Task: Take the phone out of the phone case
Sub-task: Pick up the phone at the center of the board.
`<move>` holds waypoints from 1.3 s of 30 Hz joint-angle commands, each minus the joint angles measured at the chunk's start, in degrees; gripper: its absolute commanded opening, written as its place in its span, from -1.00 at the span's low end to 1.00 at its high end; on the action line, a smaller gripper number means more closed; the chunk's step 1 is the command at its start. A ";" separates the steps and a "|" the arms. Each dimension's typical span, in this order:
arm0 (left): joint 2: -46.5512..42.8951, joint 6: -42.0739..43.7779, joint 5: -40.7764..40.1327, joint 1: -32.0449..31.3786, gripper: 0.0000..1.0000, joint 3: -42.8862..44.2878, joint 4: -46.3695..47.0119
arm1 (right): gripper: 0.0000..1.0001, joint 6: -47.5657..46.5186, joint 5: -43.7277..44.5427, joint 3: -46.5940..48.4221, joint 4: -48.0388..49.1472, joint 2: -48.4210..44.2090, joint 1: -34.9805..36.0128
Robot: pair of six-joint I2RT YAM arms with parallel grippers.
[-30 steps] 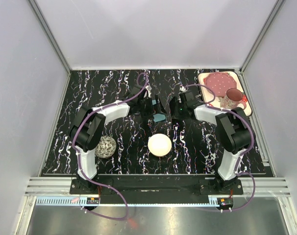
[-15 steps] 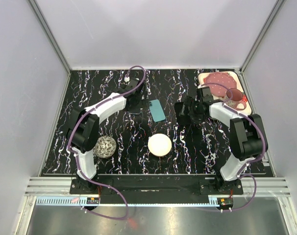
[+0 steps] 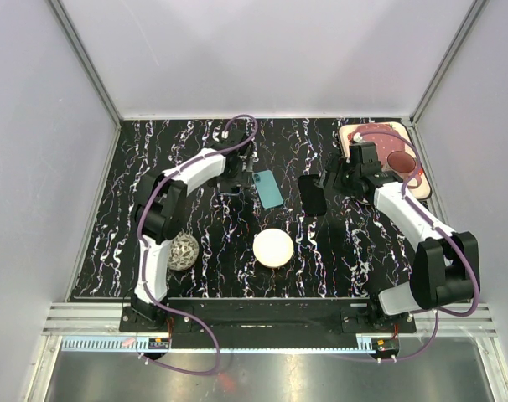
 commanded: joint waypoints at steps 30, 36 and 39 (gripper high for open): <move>7.19 3.45 11.78 4.50 0.56 7.38 -3.83 | 1.00 0.80 0.55 -2.31 -1.21 -2.34 0.21; 1.39 2.31 13.01 4.50 0.36 4.83 -3.22 | 0.99 2.99 -2.60 -0.73 -1.12 -3.22 0.21; -1.86 1.51 15.30 4.50 0.21 2.11 -1.55 | 1.00 5.01 -5.58 0.50 -0.07 -3.31 0.21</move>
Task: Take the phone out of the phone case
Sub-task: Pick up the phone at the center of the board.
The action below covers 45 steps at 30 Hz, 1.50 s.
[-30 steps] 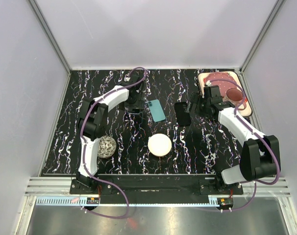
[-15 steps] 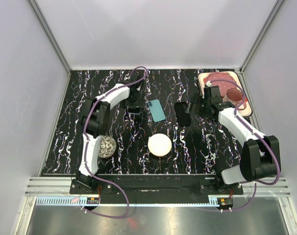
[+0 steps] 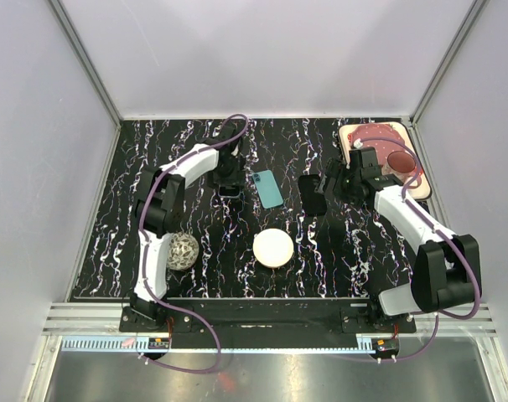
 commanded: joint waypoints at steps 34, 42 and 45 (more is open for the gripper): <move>-19.60 -8.40 22.63 2.46 0.08 -20.90 13.67 | 0.54 29.27 -27.89 25.53 23.77 38.05 12.77; -20.13 -8.75 23.60 2.46 0.07 -21.43 13.93 | 0.45 30.15 -28.94 30.71 23.59 43.51 15.41; -20.65 -8.75 23.68 2.46 0.07 -21.78 14.11 | 0.36 30.32 -29.47 32.82 23.24 45.35 16.56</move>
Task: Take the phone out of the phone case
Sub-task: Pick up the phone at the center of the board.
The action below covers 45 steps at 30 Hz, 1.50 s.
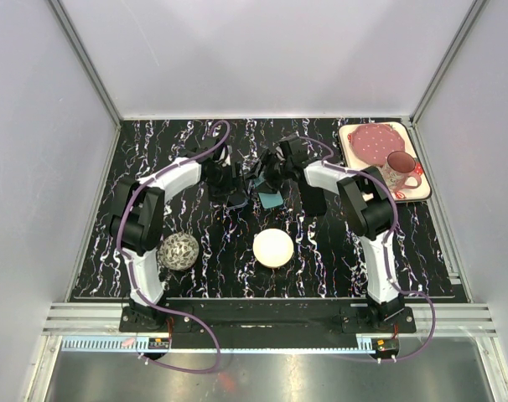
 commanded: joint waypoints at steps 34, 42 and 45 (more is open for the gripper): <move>-22.83 -12.74 29.79 14.25 0.98 -8.09 19.30 | -1.00 5.18 -27.13 -15.51 38.32 -19.76 -5.29; -21.16 -21.70 35.94 11.80 0.98 -11.35 34.14 | -1.00 9.76 -32.41 -17.09 45.37 -23.36 -5.21; -20.54 -25.73 37.17 10.38 0.85 -12.13 39.77 | -1.00 9.93 -32.67 -16.83 45.37 -23.28 -5.21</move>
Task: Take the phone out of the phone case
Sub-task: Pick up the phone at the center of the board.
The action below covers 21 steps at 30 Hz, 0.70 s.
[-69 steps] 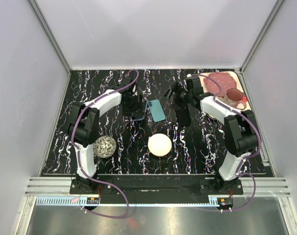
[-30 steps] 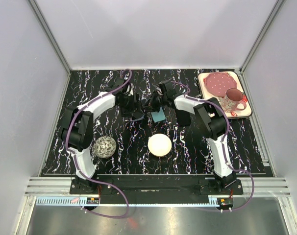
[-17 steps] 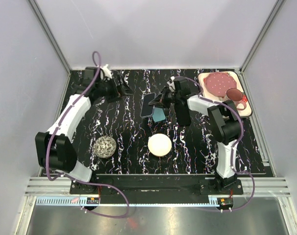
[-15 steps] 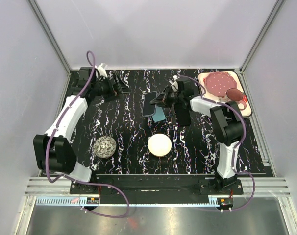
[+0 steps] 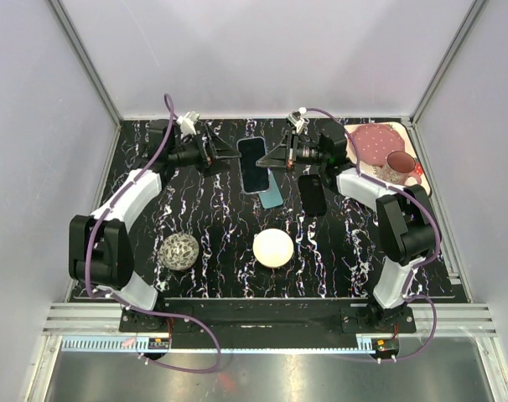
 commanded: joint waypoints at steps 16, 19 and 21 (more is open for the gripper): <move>5.82 -22.28 6.45 -6.43 0.21 0.15 32.78 | -1.00 7.73 -3.08 0.53 12.00 -0.14 2.80; 6.53 -22.63 6.37 -6.95 -0.07 1.37 32.96 | -1.00 8.00 -2.81 0.26 11.74 0.48 2.89; 6.96 -23.33 6.54 -6.95 -0.43 1.99 33.40 | -1.00 8.08 -2.90 0.00 11.39 0.65 2.98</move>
